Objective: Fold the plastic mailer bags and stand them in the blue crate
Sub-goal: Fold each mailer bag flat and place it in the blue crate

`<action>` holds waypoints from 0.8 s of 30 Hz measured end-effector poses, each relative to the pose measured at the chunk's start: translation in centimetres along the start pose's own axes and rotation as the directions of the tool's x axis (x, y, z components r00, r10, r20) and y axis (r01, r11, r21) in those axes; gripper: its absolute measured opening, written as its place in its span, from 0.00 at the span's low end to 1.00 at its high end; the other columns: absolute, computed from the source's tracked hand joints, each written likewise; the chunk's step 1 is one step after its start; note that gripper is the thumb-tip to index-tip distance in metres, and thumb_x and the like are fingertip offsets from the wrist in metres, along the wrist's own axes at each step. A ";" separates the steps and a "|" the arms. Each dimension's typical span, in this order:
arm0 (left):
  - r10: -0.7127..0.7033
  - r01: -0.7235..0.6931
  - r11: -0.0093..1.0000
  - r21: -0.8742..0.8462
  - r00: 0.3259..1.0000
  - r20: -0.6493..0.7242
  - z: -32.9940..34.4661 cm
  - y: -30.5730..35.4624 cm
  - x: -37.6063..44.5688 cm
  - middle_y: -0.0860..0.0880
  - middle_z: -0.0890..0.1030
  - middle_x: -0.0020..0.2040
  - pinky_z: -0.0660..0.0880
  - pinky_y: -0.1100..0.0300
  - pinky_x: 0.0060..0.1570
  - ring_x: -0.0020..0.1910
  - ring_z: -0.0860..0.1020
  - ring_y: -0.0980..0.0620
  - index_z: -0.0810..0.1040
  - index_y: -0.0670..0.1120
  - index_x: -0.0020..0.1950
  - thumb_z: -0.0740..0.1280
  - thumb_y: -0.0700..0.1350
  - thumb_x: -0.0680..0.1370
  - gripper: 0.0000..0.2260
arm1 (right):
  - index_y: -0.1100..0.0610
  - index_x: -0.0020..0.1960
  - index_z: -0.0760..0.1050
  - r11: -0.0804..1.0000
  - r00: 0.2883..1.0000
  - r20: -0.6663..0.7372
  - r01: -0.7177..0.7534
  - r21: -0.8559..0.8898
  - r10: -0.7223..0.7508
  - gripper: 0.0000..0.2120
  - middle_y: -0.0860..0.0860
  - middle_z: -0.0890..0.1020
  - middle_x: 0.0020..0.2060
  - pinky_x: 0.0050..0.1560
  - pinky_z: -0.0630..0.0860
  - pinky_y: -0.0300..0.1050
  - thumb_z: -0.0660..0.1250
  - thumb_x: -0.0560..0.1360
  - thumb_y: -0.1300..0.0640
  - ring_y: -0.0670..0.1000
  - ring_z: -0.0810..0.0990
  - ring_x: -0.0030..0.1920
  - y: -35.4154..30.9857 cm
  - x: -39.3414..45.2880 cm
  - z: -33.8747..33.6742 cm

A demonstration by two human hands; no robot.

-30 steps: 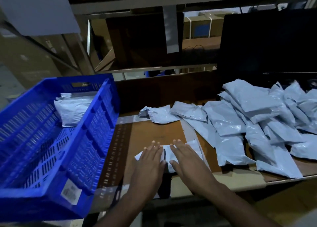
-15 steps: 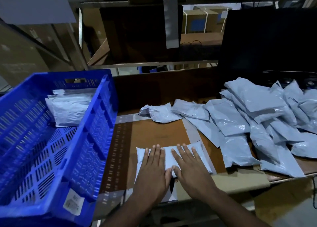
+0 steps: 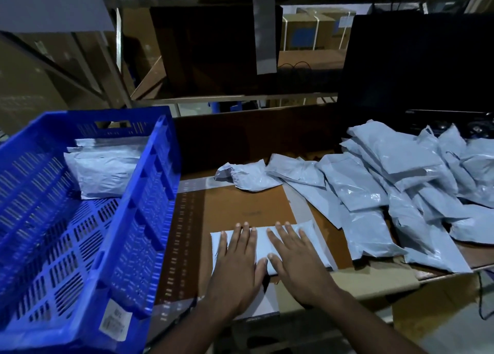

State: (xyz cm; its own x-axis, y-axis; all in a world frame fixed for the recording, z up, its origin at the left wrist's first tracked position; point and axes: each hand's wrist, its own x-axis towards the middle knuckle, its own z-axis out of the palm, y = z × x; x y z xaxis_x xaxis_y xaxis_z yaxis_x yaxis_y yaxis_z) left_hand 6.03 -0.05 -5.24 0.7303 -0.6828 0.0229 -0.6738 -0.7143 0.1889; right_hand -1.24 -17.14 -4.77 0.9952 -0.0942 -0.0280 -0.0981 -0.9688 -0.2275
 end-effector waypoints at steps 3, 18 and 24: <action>0.011 -0.011 1.000 -0.005 1.000 0.018 -0.2 0.4 -0.6 0.49 0.42 0.83 0.39 0.44 0.79 0.81 0.37 0.53 0.44 0.48 0.84 0.27 0.65 0.78 0.38 | 0.45 0.82 0.45 1.000 0.999 -0.026 -0.020 0.022 0.021 0.28 0.43 0.41 0.79 0.74 0.27 0.44 0.41 0.84 0.38 0.43 0.34 0.78 -0.3 -0.8 0.2; 0.012 -0.013 0.999 0.032 1.000 0.019 -1.5 0.9 0.5 0.50 0.44 0.84 0.37 0.42 0.78 0.81 0.37 0.54 0.45 0.47 0.84 0.36 0.62 0.77 0.37 | 0.53 0.82 0.45 0.997 0.997 -0.021 -0.079 -0.005 0.078 0.43 0.49 0.47 0.81 0.79 0.38 0.49 0.24 0.74 0.33 0.47 0.43 0.80 1.0 0.3 -0.8; -0.037 0.037 0.998 -0.042 0.999 0.006 -0.4 0.1 0.1 0.52 0.40 0.83 0.35 0.45 0.79 0.80 0.33 0.50 0.44 0.52 0.83 0.40 0.67 0.78 0.36 | 0.45 0.81 0.40 0.990 0.989 -0.047 -0.135 0.047 0.137 0.42 0.47 0.38 0.80 0.79 0.37 0.49 0.23 0.72 0.29 0.47 0.34 0.79 1.3 -0.2 -0.4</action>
State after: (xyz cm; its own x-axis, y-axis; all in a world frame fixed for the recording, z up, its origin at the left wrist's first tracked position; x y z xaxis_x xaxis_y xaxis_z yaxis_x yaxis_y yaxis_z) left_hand 6.13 -0.13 -4.82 0.7537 -0.6571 0.0103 -0.6413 -0.7319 0.2303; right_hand -1.56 -18.44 -4.64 0.9715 -0.2365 -0.0136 -0.2315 -0.9355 -0.2671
